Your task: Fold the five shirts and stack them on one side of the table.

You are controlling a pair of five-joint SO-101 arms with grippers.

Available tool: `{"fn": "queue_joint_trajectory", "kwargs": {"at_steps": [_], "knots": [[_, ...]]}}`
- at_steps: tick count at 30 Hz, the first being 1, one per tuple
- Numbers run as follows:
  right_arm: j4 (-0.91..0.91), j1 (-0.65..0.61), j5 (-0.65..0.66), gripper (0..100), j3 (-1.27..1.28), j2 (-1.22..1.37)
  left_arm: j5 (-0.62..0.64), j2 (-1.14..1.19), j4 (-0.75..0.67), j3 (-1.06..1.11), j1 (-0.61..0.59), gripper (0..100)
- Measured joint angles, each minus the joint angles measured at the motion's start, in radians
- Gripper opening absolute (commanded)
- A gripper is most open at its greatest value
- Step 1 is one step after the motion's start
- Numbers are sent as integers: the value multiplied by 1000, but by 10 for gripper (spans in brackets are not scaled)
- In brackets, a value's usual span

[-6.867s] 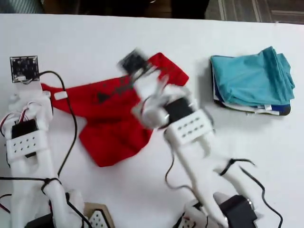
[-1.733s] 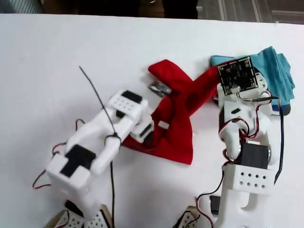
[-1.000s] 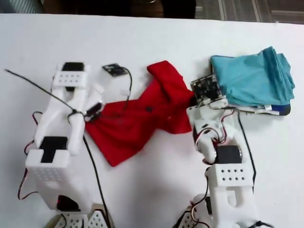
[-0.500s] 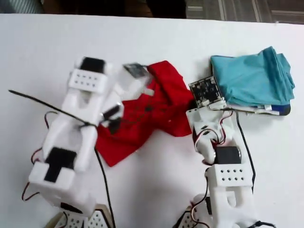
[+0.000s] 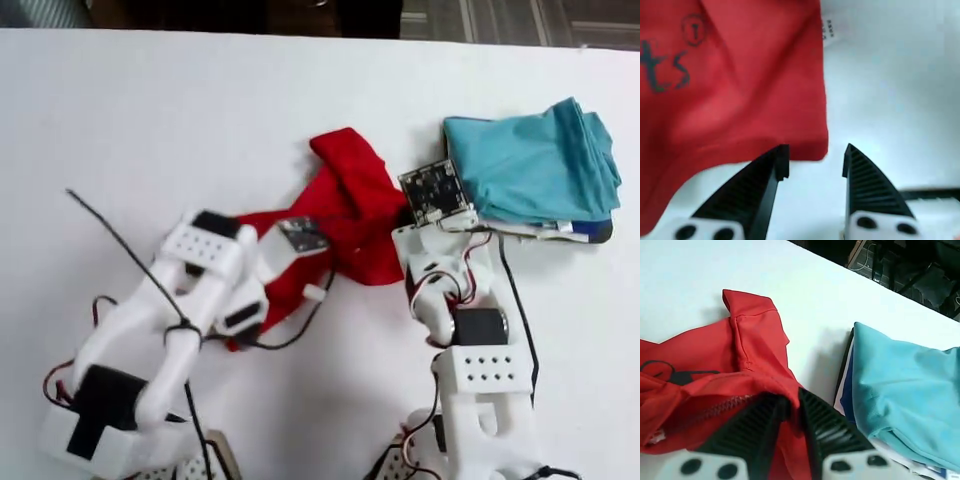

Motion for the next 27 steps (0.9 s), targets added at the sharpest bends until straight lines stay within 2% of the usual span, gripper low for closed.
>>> {"fn": "queue_joint_trajectory", "kwargs": {"at_steps": [15,17,20,27], "knots": [[0,0,0,18,0,0,9,120,-141,78,-5,193],[0,0,0,18,0,0,8,137,-143,77,-5,152],[0,0,0,18,0,0,9,138,-143,75,-2,13],[0,0,0,18,6,0,11,158,-103,18,0,26]]}}
